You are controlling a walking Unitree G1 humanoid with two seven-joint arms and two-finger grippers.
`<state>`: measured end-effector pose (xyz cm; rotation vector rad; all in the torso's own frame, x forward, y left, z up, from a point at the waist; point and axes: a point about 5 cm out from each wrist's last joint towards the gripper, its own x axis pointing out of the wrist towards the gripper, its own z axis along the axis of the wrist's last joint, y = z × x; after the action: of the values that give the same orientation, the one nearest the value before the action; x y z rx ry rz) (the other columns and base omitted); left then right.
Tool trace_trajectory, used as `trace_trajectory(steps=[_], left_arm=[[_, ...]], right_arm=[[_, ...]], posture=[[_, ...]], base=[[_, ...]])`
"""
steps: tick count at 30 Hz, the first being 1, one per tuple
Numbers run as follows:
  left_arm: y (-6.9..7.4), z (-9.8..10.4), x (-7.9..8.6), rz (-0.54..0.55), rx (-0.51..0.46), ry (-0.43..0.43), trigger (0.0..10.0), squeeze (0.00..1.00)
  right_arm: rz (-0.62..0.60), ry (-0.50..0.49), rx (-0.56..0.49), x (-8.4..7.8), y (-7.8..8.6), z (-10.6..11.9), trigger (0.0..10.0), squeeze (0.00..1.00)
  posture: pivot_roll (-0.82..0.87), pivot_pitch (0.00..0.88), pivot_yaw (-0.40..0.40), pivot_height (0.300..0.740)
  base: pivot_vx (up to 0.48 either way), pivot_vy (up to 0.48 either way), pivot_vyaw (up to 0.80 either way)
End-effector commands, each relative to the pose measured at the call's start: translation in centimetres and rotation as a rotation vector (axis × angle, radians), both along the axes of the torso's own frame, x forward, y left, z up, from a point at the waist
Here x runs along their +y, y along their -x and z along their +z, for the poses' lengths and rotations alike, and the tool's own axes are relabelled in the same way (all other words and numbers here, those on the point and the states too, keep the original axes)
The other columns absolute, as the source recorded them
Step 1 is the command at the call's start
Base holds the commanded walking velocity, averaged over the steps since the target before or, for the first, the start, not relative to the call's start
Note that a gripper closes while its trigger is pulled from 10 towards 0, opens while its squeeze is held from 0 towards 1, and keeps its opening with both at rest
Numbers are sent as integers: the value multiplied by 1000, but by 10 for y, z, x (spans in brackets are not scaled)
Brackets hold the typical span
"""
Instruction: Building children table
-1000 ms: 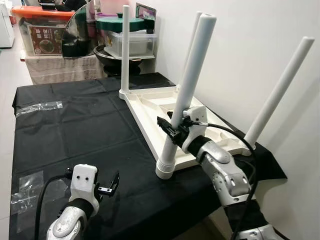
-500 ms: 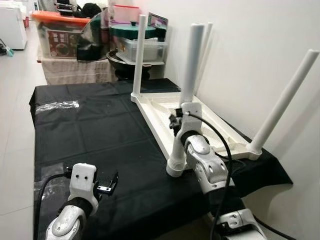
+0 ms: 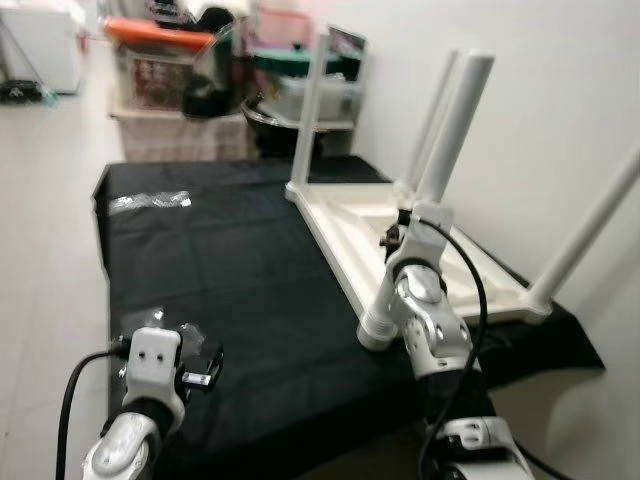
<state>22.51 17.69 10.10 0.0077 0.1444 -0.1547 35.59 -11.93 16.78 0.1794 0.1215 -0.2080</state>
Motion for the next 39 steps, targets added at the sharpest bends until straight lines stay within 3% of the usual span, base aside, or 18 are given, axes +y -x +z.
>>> trace_trajectory(steps=[1, 5, 12, 15, 18, 23, 39], left_arm=[[-1, -3, -3, -15, 13, 1, 10000, 0], [0, -3, -2, -13, 12, -1, 10000, 0], [-1, -3, -3, -16, 10, -2, 10000, 0], [-2, -2, -2, -14, 8, -5, 10000, 0], [-2, -2, -2, -14, 8, -6, 10000, 0], [-3, -2, -1, -10, 3, -7, 10000, 0], [-4, -3, -3, -12, 2, -5, 10000, 0]], right_arm=[[-69, -73, 315, -17, 19, -70, 10000, 0], [-126, -72, 301, -24, 21, -68, 10000, 0], [-115, -35, 267, -21, 22, -63, 10000, 0], [-33, 6, 207, -12, 20, -54, 10000, 0], [-24, 8, 202, -11, 20, -53, 10000, 0], [88, 110, 118, -6, 21, -43, 10000, 0], [113, 129, 61, -16, 28, -43, 10000, 0]], posture=[[83, 0, -96, 740], [83, 0, -93, 740], [84, 0, -93, 740], [85, 0, -92, 740], [85, 0, -92, 740], [86, 0, -96, 740], [82, 0, -93, 740]], base=[[0, 0, 0], [0, 0, 0], [0, 0, 0], [0, 0, 0], [0, 0, 0], [0, 0, 0], [0, 0, 0]])
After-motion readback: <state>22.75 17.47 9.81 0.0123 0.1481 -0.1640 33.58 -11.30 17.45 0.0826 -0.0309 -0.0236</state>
